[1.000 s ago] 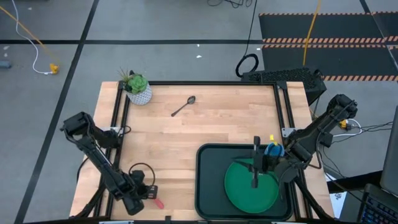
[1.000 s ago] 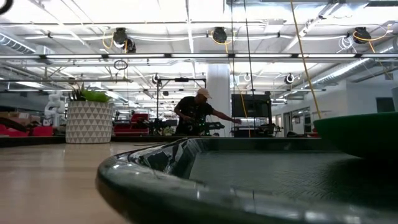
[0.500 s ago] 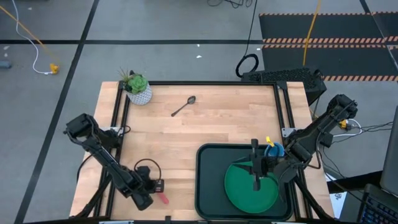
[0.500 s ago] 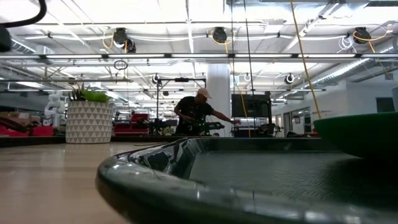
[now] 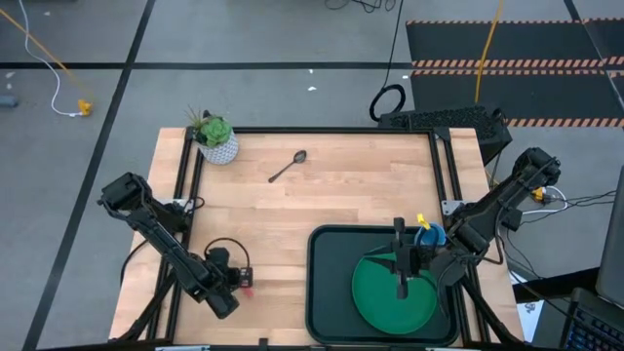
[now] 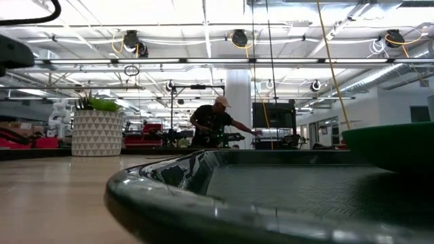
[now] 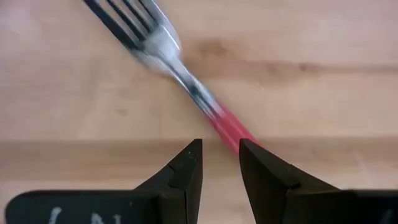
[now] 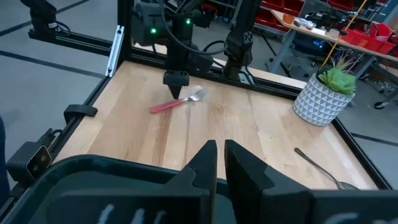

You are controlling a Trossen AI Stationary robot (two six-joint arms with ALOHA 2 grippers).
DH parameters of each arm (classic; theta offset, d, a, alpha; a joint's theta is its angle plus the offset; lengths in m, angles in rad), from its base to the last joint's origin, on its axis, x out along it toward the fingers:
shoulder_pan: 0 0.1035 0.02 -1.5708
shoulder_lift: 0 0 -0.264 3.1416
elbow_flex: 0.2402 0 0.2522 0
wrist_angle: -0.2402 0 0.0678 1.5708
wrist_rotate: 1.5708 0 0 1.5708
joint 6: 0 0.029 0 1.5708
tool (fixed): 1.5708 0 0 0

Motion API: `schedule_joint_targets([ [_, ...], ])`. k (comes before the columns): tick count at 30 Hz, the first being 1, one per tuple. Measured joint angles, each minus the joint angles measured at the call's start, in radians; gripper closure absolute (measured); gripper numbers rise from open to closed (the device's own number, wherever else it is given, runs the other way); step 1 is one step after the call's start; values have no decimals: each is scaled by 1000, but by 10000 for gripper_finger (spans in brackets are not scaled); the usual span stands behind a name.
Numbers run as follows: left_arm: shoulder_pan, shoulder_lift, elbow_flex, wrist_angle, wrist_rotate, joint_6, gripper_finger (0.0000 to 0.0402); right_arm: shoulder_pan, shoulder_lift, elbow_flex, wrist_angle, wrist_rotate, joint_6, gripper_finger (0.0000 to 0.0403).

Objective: Pick and place plate/cup/fork/spoon on tray
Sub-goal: Put the orange fork on the black serving tray beside the green plate

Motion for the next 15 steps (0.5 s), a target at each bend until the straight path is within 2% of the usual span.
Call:
schedule_joint_targets([
  [15,52,11,2,-50,-24,-22,295,0,0,0,-20,0,25,380],
])
